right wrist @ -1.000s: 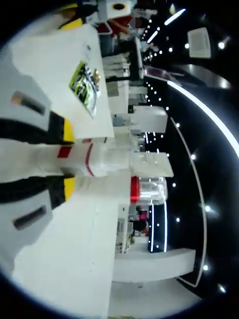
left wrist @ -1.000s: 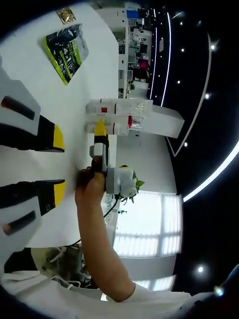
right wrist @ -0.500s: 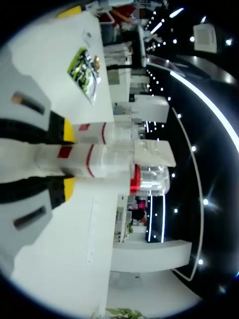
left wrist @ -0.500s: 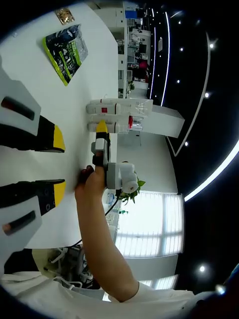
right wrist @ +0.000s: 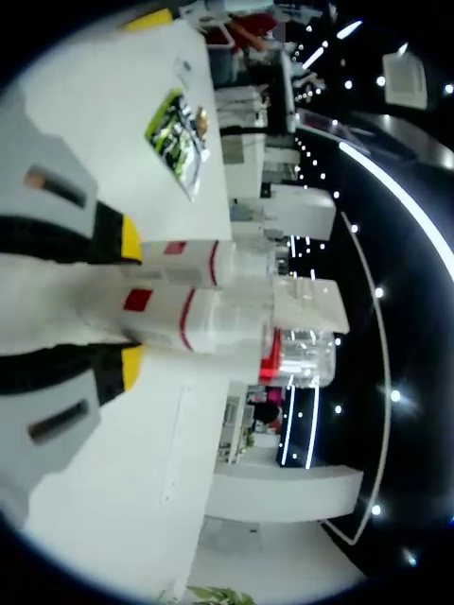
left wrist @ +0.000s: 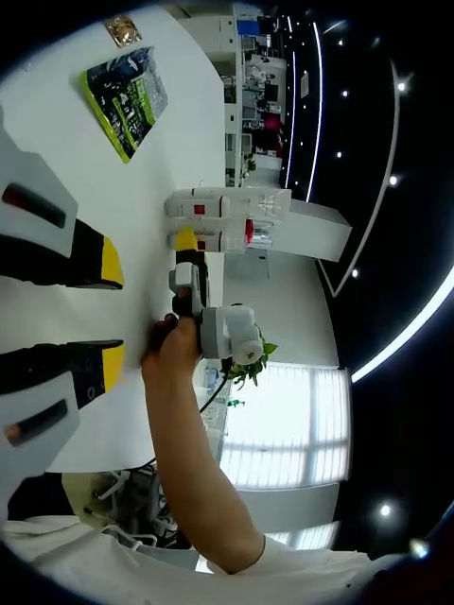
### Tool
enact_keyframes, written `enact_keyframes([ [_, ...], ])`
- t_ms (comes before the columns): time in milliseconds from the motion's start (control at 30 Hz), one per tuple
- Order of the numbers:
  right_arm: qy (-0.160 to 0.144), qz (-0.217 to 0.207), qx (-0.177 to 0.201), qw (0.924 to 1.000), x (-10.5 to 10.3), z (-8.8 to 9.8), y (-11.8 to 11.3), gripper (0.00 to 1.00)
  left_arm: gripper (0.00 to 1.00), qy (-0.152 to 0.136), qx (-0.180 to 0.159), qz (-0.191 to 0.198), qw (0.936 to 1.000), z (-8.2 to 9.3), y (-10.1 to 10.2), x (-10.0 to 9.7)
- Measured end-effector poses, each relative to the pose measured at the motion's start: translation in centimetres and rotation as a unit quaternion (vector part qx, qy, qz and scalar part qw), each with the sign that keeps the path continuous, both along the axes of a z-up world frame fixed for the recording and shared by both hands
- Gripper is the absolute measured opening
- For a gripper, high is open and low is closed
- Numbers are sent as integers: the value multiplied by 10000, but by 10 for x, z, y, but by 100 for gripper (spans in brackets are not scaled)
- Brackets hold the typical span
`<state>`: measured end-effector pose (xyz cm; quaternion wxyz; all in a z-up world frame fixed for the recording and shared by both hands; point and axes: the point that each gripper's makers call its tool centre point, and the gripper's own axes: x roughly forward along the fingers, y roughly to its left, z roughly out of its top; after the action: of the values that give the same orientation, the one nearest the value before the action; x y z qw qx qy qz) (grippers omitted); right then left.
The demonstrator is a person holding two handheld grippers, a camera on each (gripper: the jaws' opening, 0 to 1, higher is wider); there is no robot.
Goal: Arrange the skincare products in the storage area until every visible bottle or jar stands upright without overlapping.
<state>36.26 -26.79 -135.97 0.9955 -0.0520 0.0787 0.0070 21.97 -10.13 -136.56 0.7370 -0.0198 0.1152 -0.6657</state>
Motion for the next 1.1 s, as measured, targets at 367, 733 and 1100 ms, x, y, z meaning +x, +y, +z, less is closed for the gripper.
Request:
enact_keyframes([
  [367,-158,-337,616,9974,-31,4,-11,50,30,475,-201,474,9975,5,5,18],
  [733,-483,78,694,9964,-44,16,13,54,43,741,110,2670,9608,-2,59,104],
  [1100,-412,139,595,9973,-43,14,16,53,48,1540,1026,3649,9125,-32,96,167],
])
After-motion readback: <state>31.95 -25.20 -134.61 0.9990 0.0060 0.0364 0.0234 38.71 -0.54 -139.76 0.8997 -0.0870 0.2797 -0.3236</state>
